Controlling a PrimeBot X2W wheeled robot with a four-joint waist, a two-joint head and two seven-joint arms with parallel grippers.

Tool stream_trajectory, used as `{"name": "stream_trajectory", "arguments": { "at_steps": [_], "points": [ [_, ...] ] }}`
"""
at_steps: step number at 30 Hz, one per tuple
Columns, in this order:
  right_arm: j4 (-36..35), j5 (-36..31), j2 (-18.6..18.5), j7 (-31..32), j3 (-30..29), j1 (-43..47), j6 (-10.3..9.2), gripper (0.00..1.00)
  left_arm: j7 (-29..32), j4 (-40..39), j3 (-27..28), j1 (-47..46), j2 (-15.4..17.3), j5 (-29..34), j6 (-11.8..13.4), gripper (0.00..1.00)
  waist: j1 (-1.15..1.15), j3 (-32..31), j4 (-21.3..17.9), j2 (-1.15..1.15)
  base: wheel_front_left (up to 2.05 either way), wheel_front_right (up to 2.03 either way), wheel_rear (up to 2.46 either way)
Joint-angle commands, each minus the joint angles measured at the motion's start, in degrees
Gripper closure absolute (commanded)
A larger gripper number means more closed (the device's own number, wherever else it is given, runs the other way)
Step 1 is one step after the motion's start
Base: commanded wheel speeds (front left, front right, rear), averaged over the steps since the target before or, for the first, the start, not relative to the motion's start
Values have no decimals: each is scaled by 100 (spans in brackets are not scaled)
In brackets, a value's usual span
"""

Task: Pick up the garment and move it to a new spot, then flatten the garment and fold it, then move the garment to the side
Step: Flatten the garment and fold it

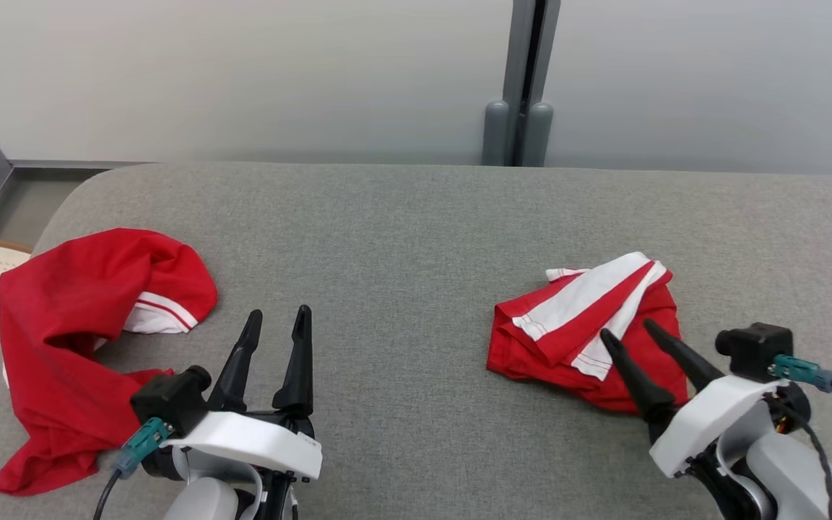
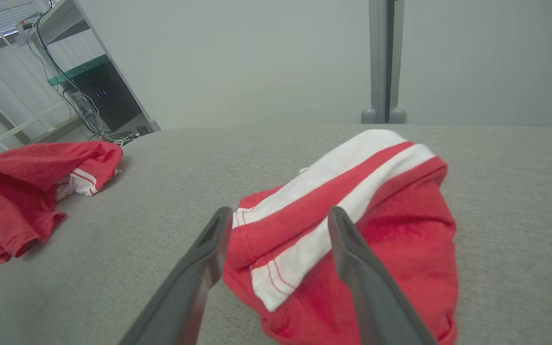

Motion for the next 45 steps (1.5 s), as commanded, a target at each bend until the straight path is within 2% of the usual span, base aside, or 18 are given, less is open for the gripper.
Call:
{"name": "stream_trajectory", "arguments": {
  "at_steps": [1,5,9,12,17,21,26,27,28,35,45],
  "points": [
    [-82,-95,-97,-141,-128,104,15,0,0,-43,50,14,22,18,-49,0,0,-60,-103,0,0,0,0],
    [-138,-495,-208,-475,-723,334,15,0,1,-181,94,72,22,10,-73,0,0,-62,-230,0,0,0,0],
    [-106,-1205,-65,-658,-1555,651,15,0,0,-309,123,126,23,5,-83,0,0,-32,-343,0,0,0,0],
    [-108,-1882,188,-692,-2325,930,15,0,1,-398,110,159,22,12,-102,0,0,-2,-396,0,0,0,0],
    [-564,-2952,812,-694,-3570,1485,16,0,1,-507,76,329,23,183,-124,0,0,21,-463,0,0,0,0],
    [-862,-3509,1160,-694,-3979,1765,15,0,0,-538,19,444,24,187,-112,0,0,22,-482,0,0,0,0],
    [-987,-3802,1351,-696,-4127,1858,15,0,1,-523,-51,409,24,175,-112,0,0,58,-423,0,0,0,0],
    [-987,-3820,1367,-696,-4112,1853,14,63,1,-520,-63,376,24,171,-117,0,0,74,-399,0,0,0,0],
    [-989,-3857,1358,-696,-4091,1833,14,99,0,-517,-77,345,23,165,-122,0,0,91,-371,0,0,0,0],
    [-693,-3871,1262,-656,-3718,1552,14,100,0,-468,-165,237,22,124,-132,0,0,273,-130,0,0,0,0],
    [208,-3732,913,-217,-3096,872,13,100,0,-439,-360,52,22,63,-128,0,0,718,447,0,0,0,0]
  ]
}}
